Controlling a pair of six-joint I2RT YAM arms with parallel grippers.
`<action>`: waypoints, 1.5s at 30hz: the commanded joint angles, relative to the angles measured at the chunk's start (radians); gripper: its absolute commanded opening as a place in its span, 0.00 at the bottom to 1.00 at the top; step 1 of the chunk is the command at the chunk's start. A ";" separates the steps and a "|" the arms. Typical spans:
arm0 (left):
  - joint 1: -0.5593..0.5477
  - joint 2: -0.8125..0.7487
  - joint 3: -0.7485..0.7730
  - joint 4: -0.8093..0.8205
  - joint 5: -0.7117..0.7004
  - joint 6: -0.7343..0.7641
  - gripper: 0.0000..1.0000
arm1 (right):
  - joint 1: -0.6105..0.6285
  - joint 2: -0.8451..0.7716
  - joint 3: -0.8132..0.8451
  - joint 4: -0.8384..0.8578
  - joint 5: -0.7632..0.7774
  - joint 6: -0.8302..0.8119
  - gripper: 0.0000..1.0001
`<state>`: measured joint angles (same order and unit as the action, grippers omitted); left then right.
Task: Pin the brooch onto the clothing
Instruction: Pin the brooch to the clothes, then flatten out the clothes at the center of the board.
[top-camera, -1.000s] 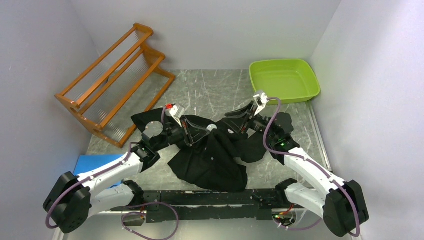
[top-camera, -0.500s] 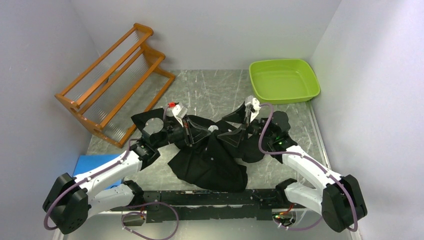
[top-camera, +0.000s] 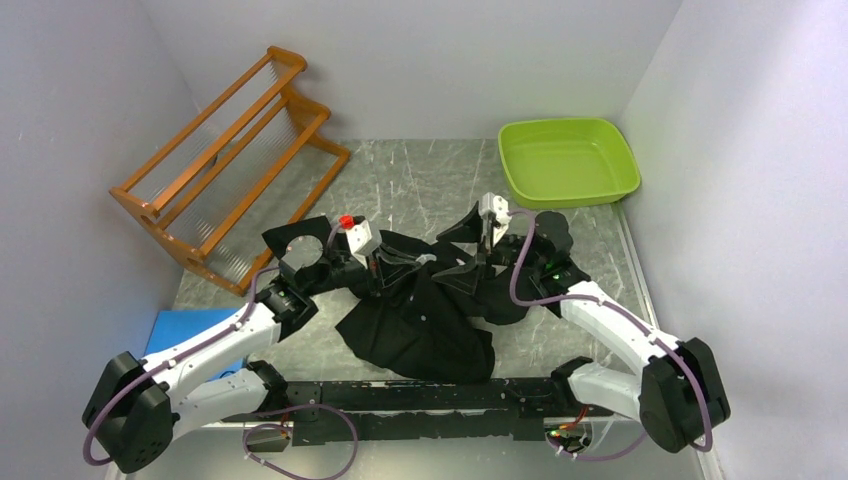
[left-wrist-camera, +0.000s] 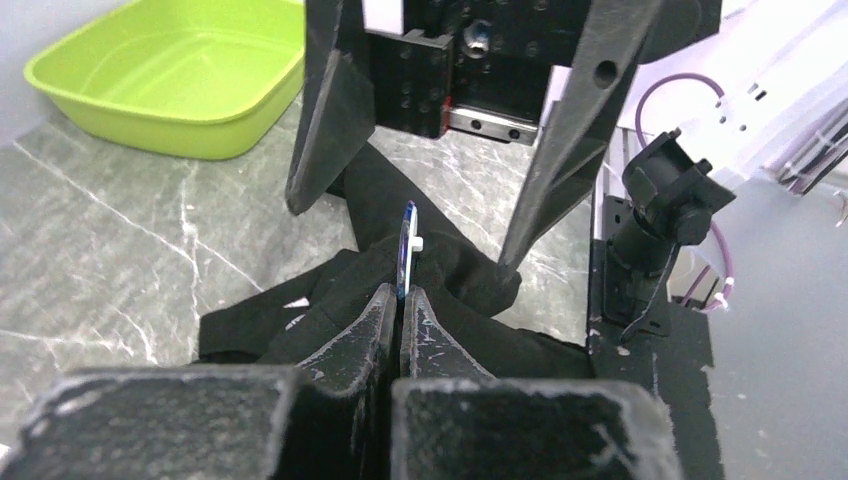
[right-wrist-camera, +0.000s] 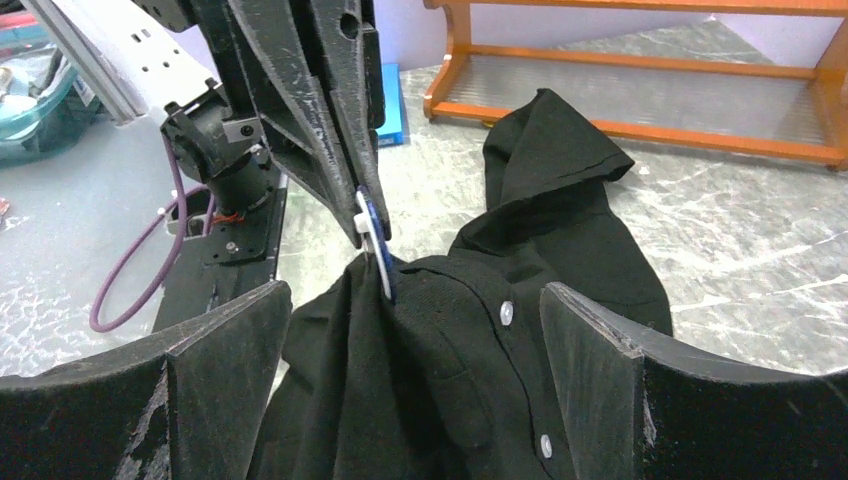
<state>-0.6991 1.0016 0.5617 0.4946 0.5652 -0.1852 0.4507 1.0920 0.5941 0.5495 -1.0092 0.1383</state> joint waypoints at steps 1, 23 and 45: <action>-0.005 0.001 0.000 0.127 0.060 0.131 0.03 | 0.014 0.046 0.062 0.002 -0.029 -0.059 0.97; -0.017 0.039 0.008 0.039 -0.038 0.253 0.03 | 0.020 -0.029 0.015 0.011 0.161 -0.038 0.93; 0.081 -0.054 0.152 -0.262 -0.421 0.074 0.95 | -0.157 0.048 -0.018 -0.349 0.619 0.283 1.00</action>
<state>-0.7170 0.9680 0.6502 0.3073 0.3084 0.0975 0.3244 1.0954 0.5194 0.2600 -0.3763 0.3870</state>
